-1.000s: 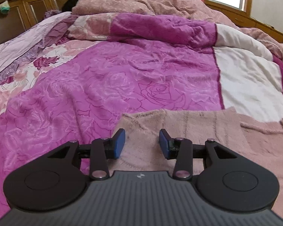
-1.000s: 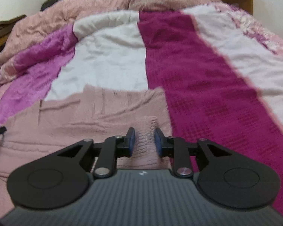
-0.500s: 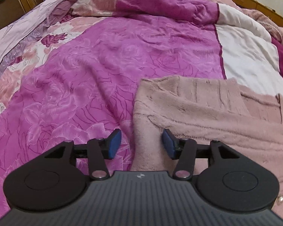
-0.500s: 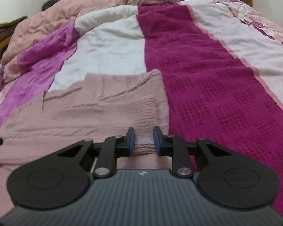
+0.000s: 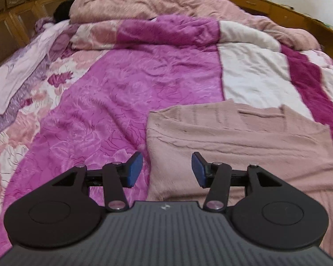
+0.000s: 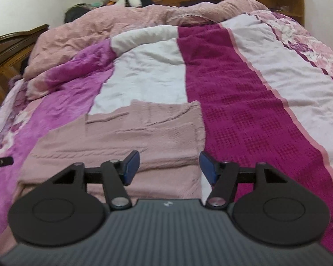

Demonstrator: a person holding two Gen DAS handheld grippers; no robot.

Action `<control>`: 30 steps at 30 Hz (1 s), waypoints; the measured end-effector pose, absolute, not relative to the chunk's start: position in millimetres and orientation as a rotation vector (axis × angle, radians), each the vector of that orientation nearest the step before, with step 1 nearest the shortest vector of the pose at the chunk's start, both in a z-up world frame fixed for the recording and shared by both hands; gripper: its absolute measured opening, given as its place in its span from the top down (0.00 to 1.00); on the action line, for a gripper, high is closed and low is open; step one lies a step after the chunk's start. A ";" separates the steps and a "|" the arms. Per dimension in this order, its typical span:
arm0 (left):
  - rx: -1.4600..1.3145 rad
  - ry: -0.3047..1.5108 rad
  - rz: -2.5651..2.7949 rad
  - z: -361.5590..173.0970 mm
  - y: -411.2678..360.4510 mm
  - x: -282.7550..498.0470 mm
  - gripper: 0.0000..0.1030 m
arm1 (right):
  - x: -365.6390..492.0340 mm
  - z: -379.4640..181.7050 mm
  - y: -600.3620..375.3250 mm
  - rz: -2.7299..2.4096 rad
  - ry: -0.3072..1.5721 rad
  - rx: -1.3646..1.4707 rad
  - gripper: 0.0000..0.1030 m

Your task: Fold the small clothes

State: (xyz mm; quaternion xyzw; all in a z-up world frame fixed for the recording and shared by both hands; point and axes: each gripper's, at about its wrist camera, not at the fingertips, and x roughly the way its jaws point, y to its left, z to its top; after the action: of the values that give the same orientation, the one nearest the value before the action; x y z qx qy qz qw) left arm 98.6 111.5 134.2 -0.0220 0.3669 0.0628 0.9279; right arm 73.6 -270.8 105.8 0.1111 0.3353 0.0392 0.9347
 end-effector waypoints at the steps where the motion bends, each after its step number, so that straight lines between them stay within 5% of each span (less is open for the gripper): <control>1: -0.033 0.749 0.121 138.1 106.9 89.3 0.45 | 67.9 109.4 -269.5 0.089 0.686 0.222 0.39; 30: 0.189 0.994 -0.150 95.9 58.7 -83.9 0.44 | -71.6 97.0 -200.9 0.394 0.868 -0.143 0.40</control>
State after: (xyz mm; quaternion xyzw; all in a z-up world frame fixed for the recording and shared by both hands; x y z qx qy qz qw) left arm -83.9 58.7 95.9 0.0905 0.4755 -0.0717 0.8721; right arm -71.6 -200.9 97.0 -0.0689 0.4172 0.1895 0.8862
